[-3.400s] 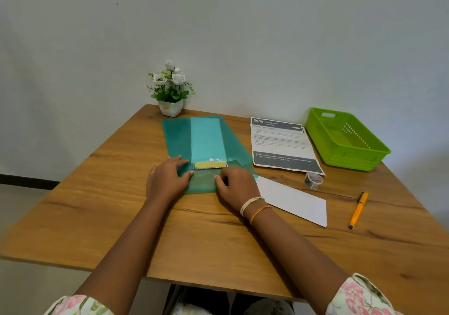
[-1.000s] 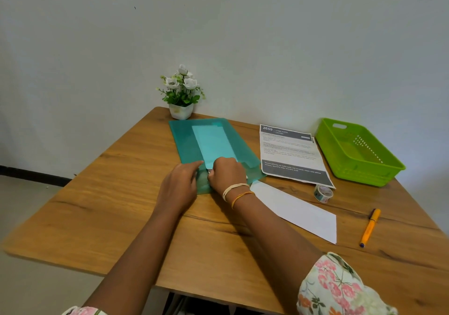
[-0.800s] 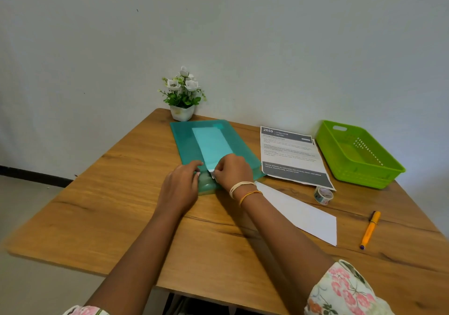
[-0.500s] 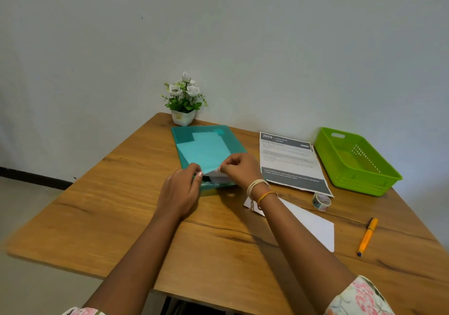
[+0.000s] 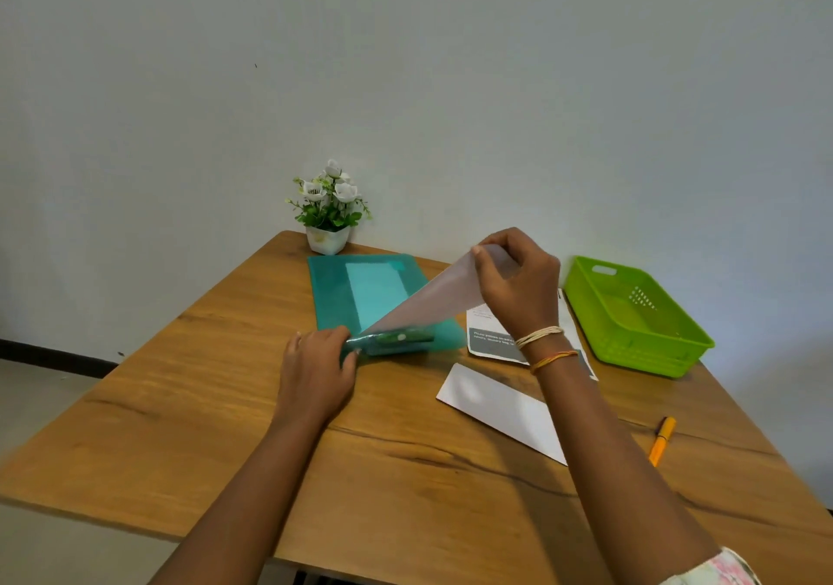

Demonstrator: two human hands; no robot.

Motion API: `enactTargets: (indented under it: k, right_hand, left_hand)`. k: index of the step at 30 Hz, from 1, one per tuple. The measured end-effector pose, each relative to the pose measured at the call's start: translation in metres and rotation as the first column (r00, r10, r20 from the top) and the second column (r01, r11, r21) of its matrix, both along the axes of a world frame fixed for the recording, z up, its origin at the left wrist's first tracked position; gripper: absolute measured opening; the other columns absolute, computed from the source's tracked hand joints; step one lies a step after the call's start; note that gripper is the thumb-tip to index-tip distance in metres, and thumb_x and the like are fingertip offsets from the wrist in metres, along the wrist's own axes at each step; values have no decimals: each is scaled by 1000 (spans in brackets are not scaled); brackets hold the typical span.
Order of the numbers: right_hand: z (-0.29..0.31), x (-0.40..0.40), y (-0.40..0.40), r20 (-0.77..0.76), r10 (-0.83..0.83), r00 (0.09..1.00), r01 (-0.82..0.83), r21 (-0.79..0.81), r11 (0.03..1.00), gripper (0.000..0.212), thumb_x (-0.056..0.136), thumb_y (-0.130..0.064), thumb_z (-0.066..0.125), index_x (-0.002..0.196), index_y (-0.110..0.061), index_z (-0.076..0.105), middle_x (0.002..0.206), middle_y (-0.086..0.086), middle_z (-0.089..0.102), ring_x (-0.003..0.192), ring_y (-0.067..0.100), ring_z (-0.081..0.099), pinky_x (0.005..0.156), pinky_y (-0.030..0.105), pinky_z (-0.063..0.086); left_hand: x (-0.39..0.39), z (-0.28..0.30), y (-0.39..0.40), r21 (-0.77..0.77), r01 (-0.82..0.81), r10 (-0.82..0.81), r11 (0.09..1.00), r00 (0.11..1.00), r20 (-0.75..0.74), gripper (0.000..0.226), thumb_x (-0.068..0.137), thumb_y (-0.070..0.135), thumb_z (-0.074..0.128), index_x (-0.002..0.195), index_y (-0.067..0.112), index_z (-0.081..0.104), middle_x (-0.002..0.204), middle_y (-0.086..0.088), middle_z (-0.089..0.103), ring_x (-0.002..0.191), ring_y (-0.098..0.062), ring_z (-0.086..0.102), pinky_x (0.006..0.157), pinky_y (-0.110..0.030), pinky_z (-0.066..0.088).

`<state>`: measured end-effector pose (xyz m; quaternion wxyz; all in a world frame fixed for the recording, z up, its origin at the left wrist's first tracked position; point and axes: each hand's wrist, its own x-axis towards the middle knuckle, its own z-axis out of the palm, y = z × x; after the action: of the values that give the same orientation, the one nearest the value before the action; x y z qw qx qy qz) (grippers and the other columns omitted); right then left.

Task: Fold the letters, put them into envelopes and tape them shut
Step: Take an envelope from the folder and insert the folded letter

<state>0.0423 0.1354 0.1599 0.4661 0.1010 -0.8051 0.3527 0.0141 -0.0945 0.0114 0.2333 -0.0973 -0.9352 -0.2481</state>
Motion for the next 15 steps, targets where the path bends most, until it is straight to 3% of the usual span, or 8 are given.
enactTargets:
  k: [3, 7, 11, 15]
  right_hand:
    - [16, 5, 13, -102, -22, 995, 13, -91, 996, 5, 81, -13, 66, 77, -14, 64, 73, -7, 63, 69, 4, 58, 66, 14, 46]
    - [26, 10, 20, -167, -94, 981, 47, -265, 963, 4, 84, -11, 63, 81, -13, 62, 76, -4, 63, 72, 8, 58, 67, 12, 45]
    - [19, 14, 22, -111, -123, 986, 70, -396, 916, 2, 86, -8, 63, 86, -5, 63, 81, 0, 63, 77, 11, 57, 68, 7, 41]
    - [2, 18, 23, -46, -118, 992, 84, -462, 883, 4, 87, -3, 62, 91, -2, 64, 86, 3, 63, 83, 14, 58, 71, 5, 41]
  left_hand:
    - [2, 2, 1, -15, -53, 52, 999, 999, -3, 9, 82, 29, 60, 86, 22, 56, 81, 2, 63, 83, -21, 60, 101, -46, 38]
    - [6, 4, 1, -38, -70, 71, 997, 997, 10, 28, 83, 50, 55, 81, 22, 57, 80, 2, 62, 80, -21, 57, 98, -44, 39]
    - [9, 3, 1, -43, -137, 137, 990, 990, -17, 40, 88, 56, 51, 80, 18, 60, 80, -3, 65, 82, -24, 58, 98, -46, 41]
    - [11, 5, 1, 2, -339, 339, 941, 941, -12, 37, 88, 46, 58, 95, 10, 60, 91, -14, 68, 95, -33, 58, 106, -52, 34]
